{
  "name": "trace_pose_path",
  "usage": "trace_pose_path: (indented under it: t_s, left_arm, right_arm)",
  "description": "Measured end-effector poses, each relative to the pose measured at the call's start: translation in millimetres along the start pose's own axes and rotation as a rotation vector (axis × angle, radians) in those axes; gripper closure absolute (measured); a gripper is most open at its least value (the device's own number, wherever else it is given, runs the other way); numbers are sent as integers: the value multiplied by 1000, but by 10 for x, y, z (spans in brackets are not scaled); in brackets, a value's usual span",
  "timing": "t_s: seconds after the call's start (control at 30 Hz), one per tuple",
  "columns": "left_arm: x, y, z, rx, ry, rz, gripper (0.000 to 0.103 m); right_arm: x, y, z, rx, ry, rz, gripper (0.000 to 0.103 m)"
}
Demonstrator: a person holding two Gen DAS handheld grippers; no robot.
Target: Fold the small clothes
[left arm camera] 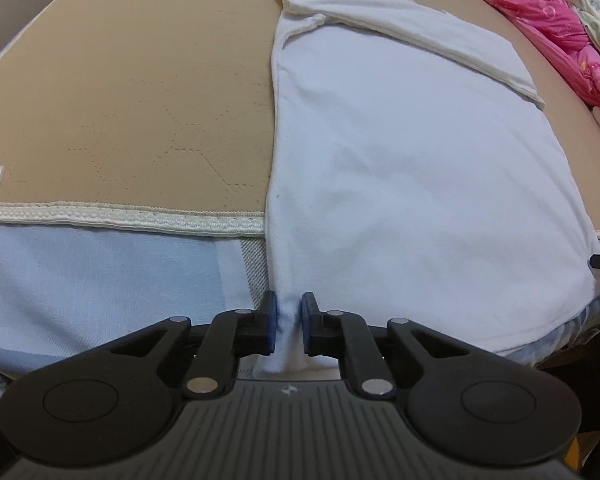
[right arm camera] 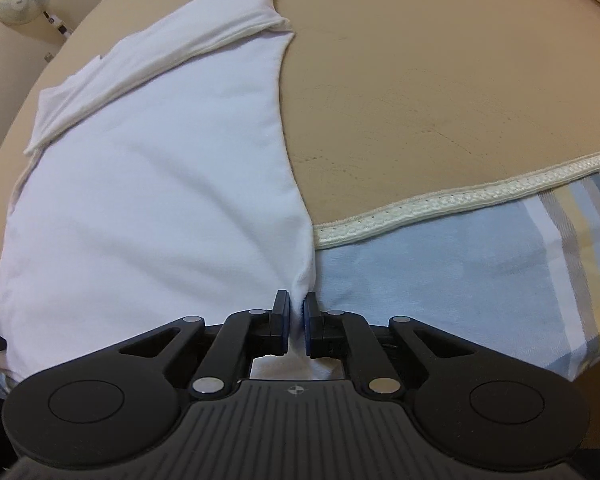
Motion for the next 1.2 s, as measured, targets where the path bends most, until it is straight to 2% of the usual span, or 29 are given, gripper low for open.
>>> trace_pose_path:
  t_s: [0.2,0.37,0.73,0.87,0.97,1.03,1.2]
  left_arm:
    - [-8,-37,-3,-17,-2,-11,91]
    - [3,-36,-3,-10,-4,-7,91]
    - [-16,-47,-21,-24,1,-14,91]
    - [3,-70,-19,-33,-5,-13,94]
    - [69,-74,-50,-28,-21,16,97]
    - [176,-101,-96,-33,-48,44,98]
    - [680,-253,-235,-59,-186,177,99]
  right_arm:
    - [-15,44,21,21,3,17,93]
    - [47,30,6,-5,-30,-7,97]
    - [-14,82,12,21,-7,12,96]
    - [24,82,13,13,-31,10,97]
    - [156,79,19,8,-68,2,98]
    - [358,64,-28,-2,-125,-39,99]
    - [988,-78,-95,-82,-249,-161,99]
Point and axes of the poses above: each gripper's, at about its wrist camera, not at the fingertips, and x roughly against the way its jaws point, y to its left, z to its underside, the point moved 4 cm from there along -x, roughly the way its jaws point, and after that the axes turned 14 degrees about z, right-handed, at the moved point
